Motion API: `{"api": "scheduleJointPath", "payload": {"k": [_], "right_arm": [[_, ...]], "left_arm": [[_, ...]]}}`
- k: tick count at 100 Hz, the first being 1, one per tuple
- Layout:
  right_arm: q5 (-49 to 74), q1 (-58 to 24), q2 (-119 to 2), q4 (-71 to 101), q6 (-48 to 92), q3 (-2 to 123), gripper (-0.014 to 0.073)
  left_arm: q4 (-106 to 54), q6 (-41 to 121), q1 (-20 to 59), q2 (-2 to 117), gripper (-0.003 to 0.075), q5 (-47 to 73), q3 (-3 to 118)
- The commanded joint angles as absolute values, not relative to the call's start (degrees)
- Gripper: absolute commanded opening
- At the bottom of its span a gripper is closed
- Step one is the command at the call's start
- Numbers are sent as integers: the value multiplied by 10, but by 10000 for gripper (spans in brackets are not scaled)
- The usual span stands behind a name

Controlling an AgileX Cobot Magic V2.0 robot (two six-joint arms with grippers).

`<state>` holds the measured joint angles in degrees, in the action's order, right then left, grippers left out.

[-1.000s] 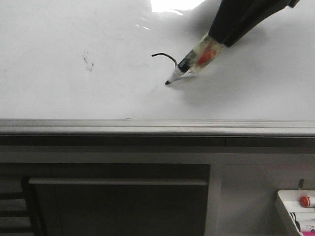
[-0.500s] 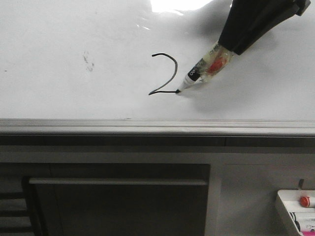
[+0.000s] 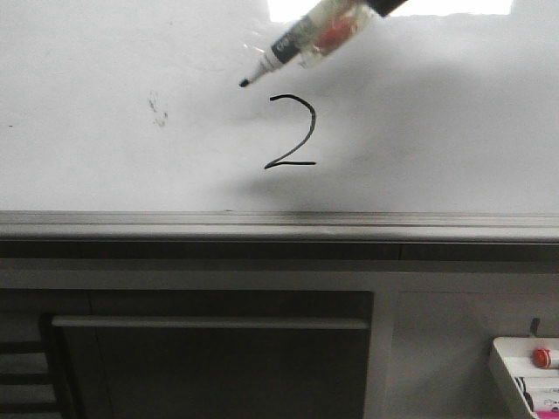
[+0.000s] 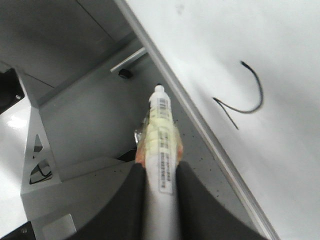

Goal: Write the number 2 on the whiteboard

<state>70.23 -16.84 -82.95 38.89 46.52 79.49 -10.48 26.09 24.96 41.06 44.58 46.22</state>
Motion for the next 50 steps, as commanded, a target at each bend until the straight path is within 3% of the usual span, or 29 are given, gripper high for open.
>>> {"api": "scheduleJointPath", "payload": {"k": [1,31,50], "right_arm": [[725,-187,-793,421,518,809,-25],[728,-263,-783,418,625,809,-25],[707,-277,-783,404,643,809,-25]], "left_arm": [[-171,339,248,442,389,457,502],[-356,558,257,573,389,524,561],[-383,612,304,651,389,524,598]]}}
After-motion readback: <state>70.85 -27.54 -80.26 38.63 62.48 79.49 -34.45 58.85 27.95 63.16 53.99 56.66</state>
